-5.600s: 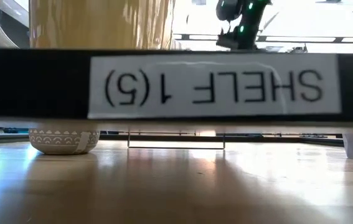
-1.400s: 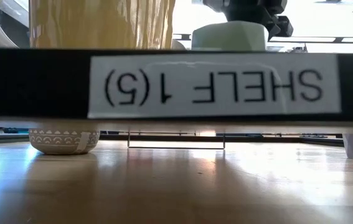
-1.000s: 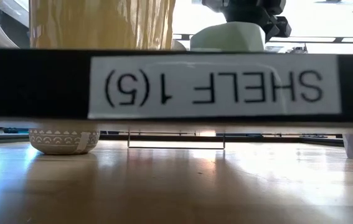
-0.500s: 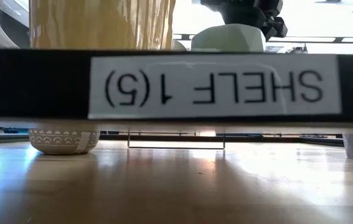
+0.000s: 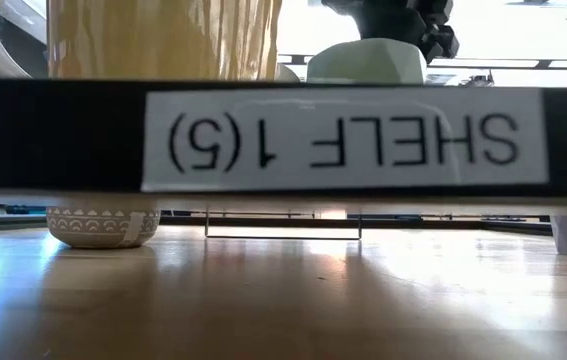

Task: Place coffee mugs
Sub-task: Put the red mug on the shelf

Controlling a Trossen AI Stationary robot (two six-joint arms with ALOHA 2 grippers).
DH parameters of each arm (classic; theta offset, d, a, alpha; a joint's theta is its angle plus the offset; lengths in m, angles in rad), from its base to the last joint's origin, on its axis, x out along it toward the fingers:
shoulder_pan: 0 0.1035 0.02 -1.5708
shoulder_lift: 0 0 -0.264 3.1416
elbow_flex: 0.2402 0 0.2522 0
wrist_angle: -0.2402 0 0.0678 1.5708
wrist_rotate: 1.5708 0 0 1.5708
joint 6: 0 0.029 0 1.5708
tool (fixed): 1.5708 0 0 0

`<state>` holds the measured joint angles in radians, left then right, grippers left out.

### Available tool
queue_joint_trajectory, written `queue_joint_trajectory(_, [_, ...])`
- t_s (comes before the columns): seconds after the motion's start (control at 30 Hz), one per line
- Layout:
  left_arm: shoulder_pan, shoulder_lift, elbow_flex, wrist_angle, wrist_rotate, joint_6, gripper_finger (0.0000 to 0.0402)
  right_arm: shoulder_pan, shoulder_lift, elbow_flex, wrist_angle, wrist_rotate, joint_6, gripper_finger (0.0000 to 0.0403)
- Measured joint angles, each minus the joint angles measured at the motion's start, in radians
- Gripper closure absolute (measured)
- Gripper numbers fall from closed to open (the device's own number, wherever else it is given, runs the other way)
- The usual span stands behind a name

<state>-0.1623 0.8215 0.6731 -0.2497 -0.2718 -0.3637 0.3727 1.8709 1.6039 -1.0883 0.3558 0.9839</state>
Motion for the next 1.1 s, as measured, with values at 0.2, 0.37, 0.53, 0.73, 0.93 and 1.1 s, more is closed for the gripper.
queue_joint_trajectory(0.2, [0.0, 0.0, 0.0, 0.0, 0.0, 0.0, 0.0314, -0.007, -0.001, 0.082, -0.019, 0.06, -0.065, 0.0316])
queue_joint_trajectory(0.37, [0.0, 0.0, 0.0, -0.003, 0.0, 0.002, 0.0314, 0.0, -0.001, 0.185, -0.073, 0.097, -0.146, 0.0316])
queue_joint_trajectory(0.53, [0.0, 0.0, 0.0, -0.029, 0.0, 0.001, 0.0314, 0.029, -0.001, 0.326, -0.251, 0.125, -0.206, 0.0316])
queue_joint_trajectory(0.73, [0.0, 0.0, 0.0, -0.044, 0.0, 0.0, 0.0314, 0.096, -0.026, 0.365, -0.463, 0.296, -0.157, 0.0316])
queue_joint_trajectory(0.93, [0.0, 0.0, 0.0, -0.041, 0.0, -0.002, 0.0314, 0.126, -0.185, 0.068, -0.455, 0.357, -0.052, 0.0316])
queue_joint_trajectory(1.1, [0.0, 0.0, 0.0, -0.041, 0.0, -0.018, 0.0314, 0.128, -0.409, -0.282, -0.311, 0.377, 0.105, 0.0316])
